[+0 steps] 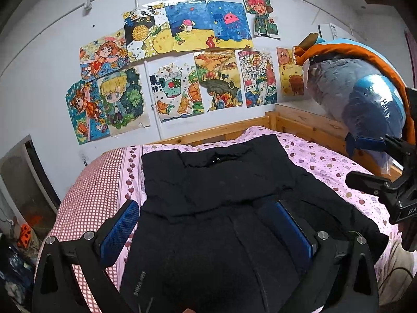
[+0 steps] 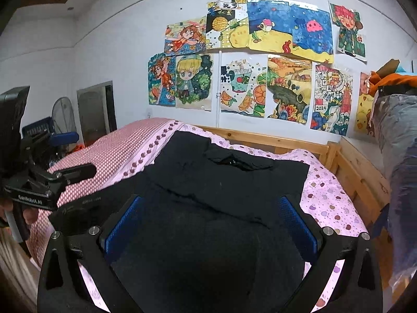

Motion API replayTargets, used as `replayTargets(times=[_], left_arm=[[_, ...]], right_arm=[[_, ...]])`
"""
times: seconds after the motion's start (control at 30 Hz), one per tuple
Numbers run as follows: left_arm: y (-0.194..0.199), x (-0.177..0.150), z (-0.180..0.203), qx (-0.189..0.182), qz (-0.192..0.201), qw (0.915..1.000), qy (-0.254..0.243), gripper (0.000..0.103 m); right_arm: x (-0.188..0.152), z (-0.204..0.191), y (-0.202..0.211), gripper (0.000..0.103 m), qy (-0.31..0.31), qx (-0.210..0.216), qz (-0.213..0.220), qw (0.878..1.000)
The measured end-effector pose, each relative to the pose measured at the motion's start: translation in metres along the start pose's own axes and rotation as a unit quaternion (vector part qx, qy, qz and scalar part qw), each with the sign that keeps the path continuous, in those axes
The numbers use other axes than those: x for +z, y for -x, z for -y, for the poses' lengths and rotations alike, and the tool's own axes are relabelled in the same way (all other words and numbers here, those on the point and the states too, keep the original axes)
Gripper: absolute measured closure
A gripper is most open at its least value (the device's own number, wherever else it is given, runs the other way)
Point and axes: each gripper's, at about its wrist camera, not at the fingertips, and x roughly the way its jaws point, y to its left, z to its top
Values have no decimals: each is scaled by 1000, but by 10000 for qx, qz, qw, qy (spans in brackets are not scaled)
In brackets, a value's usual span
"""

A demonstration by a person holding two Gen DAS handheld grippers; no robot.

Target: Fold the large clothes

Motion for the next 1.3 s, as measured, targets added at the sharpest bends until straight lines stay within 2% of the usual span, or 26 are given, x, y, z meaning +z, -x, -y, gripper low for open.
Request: replayTargets(times=[0.17, 0.47, 0.67, 0.87, 1.07, 1.23, 1.3], left_arm=[[6, -23, 2, 32, -30, 10000, 70, 0], [13, -74, 16, -372, -152, 9989, -237, 0], [14, -117, 25, -568, -425, 9959, -558, 0], [15, -147, 27, -848, -841, 9875, -1031, 0], [8, -161, 32, -728, -956, 9810, -1526, 0], [6, -172, 31, -675, -1078, 9771, -1707, 0], [6, -175, 33, -532, -1076, 9752, -1858, 0]], right_arm=[[-18, 0, 11, 1, 92, -30, -144, 9998], [-69, -7, 24, 1, 145, -62, -349, 9993], [-104, -6, 25, 1, -41, -99, -601, 9981], [-129, -22, 30, 1, 394, -92, -845, 9956], [-146, -37, 31, 1, 680, -99, -1176, 9907], [-153, -44, 34, 1, 948, -393, -1307, 9861], [-157, -48, 33, 1, 1130, -563, -1364, 9826]])
